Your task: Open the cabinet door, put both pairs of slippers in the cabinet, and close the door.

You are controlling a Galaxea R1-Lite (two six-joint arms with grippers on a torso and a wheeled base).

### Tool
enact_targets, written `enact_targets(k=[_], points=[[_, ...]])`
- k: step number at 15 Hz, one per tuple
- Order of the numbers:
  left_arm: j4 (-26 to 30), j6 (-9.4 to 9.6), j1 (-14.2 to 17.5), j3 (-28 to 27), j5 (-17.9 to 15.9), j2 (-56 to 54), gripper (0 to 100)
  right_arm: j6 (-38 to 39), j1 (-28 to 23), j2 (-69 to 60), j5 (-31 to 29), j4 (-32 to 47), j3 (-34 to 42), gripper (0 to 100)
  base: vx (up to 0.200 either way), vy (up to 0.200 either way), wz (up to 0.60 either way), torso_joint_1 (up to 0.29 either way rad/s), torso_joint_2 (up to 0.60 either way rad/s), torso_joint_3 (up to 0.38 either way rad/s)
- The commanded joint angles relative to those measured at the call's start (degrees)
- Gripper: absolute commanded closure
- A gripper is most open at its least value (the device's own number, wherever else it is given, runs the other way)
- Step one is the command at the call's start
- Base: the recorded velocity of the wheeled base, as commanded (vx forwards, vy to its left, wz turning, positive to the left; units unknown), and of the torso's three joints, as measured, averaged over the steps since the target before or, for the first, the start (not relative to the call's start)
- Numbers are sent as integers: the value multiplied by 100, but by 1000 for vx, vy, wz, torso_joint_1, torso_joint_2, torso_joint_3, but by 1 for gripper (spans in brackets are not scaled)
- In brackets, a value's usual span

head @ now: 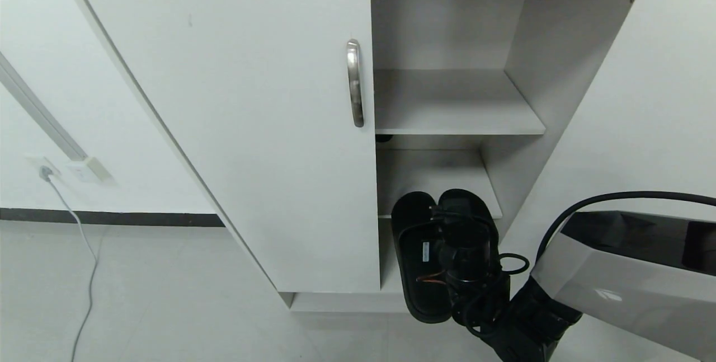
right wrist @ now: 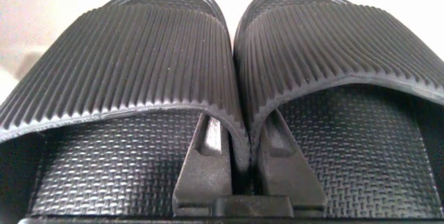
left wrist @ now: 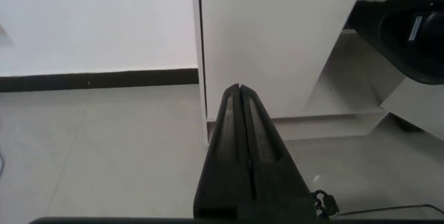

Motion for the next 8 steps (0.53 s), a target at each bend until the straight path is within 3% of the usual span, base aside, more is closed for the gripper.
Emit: enact_targets(k=[1, 4, 5, 8], points=[[-1, 0, 1, 0, -4, 9, 100, -1, -10, 74, 2, 5, -32, 100, 200, 0, 0, 2, 7, 7], [-1, 0, 1, 0, 5, 9, 100, -1, -54, 117, 54, 14, -111, 100, 200, 0, 0, 2, 2, 5], [-1, 0, 1, 0, 14, 9, 100, -1, -168, 241, 406, 32, -251, 100, 0, 0, 0, 0, 0, 0], [-1, 0, 1, 0, 14, 9, 100, -1, -458, 601, 459, 278, -902, 100, 0, 0, 0, 0, 0, 0]])
